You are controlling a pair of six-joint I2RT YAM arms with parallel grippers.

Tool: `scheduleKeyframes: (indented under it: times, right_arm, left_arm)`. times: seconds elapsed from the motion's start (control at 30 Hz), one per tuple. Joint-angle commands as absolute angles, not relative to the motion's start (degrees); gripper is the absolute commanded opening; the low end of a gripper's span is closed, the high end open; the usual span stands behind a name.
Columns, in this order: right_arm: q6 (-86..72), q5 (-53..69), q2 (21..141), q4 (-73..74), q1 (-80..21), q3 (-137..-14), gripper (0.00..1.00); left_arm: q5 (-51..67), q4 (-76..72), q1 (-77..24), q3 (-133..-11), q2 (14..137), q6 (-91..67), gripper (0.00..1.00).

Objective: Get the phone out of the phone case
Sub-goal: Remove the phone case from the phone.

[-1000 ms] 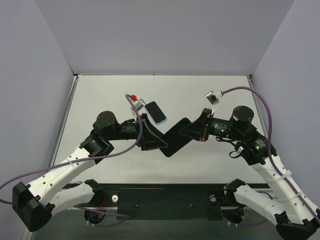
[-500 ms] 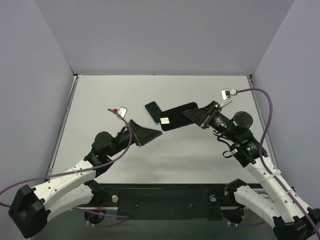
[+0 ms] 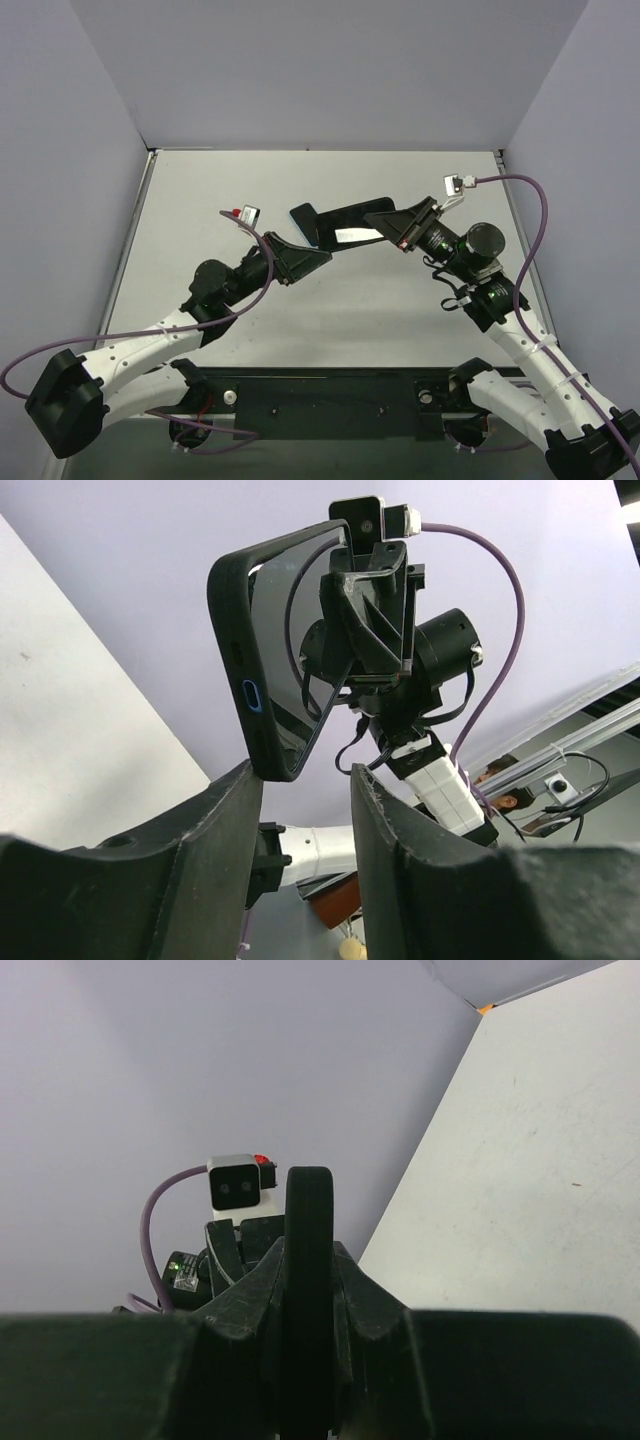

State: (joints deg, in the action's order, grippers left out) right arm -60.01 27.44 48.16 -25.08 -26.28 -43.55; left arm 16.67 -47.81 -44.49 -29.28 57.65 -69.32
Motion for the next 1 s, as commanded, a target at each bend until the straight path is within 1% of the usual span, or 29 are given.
scheduleKeyframes:
  times: [0.0,0.03,0.13,0.17,0.2,0.23,0.3,0.37,0.43,0.47,0.53,0.63,0.67,0.8,0.9,0.97]
  right_arm:
    - [-61.70,28.04,47.02,-34.36,-26.54,-44.21,0.00]
    - [-62.13,28.39,46.93,-34.63,-26.63,-44.12,0.00]
    - [-63.80,29.61,47.46,-35.85,-26.63,-43.86,0.00]
    - [-64.85,30.05,47.55,-36.12,-26.63,-43.94,0.00]
    - [-65.39,31.36,47.98,-36.73,-26.54,-44.03,0.00]
    - [-66.87,31.64,47.90,-37.09,-26.54,-44.12,0.00]
    - [-69.15,33.57,47.81,-38.93,-26.54,-43.86,0.00]
    - [-70.57,34.98,47.29,-39.38,-26.46,-44.29,0.00]
    - [-68.91,35.24,46.41,-36.15,-26.28,-45.26,0.00]
    - [-67.60,35.07,46.15,-34.82,-26.28,-45.61,0.00]
    - [-67.24,35.16,45.70,-33.93,-26.28,-45.97,0.00]
    - [-67.67,35.16,46.14,-34.62,-26.28,-45.97,0.00]
    - [-68.46,35.16,46.23,-35.15,-26.37,-45.97,0.00]
    - [-71.36,34.98,47.63,-39.11,-26.45,-45.44,0.00]
    - [-71.63,34.11,48.43,-36.67,-26.28,-46.31,0.00]
    - [-71.37,33.58,48.87,-32.80,-26.19,-47.72,0.00]
  left_arm:
    - [15.73,-53.44,-44.74,-32.78,57.74,-69.08,0.46]
    - [15.73,-53.61,-44.74,-32.96,58.01,-68.91,0.45]
    - [16.17,-54.75,-44.74,-33.22,58.18,-68.03,0.34]
    - [16.35,-55.10,-44.74,-33.31,58.18,-67.42,0.27]
    - [16.52,-55.80,-44.65,-33.40,58.10,-66.98,0.25]
    - [16.52,-55.90,-44.74,-33.31,57.75,-66.02,0.20]
    - [16.43,-56.16,-44.30,-32.87,57.31,-65.13,0.17]
    - [17.57,-57.30,-43.34,-32.70,57.04,-65.74,0.17]
    - [18.10,-57.22,-43.15,-32.78,56.95,-66.00,0.27]
    - [18.19,-56.52,-43.07,-32.96,56.69,-66.09,0.35]
    - [18.19,-56.07,-43.07,-32.70,56.16,-66.62,0.38]
    - [17.75,-55.99,-43.15,-32.52,55.11,-66.88,0.38]
    - [17.75,-56.07,-43.15,-32.61,54.93,-66.97,0.31]
    - [20.20,-57.91,-43.15,-33.22,55.63,-67.15,0.17]
    - [22.32,-63.34,-43.16,-32.87,56.68,-67.50,0.15]
    - [24.52,-66.26,-43.15,-33.31,57.47,-68.38,0.19]
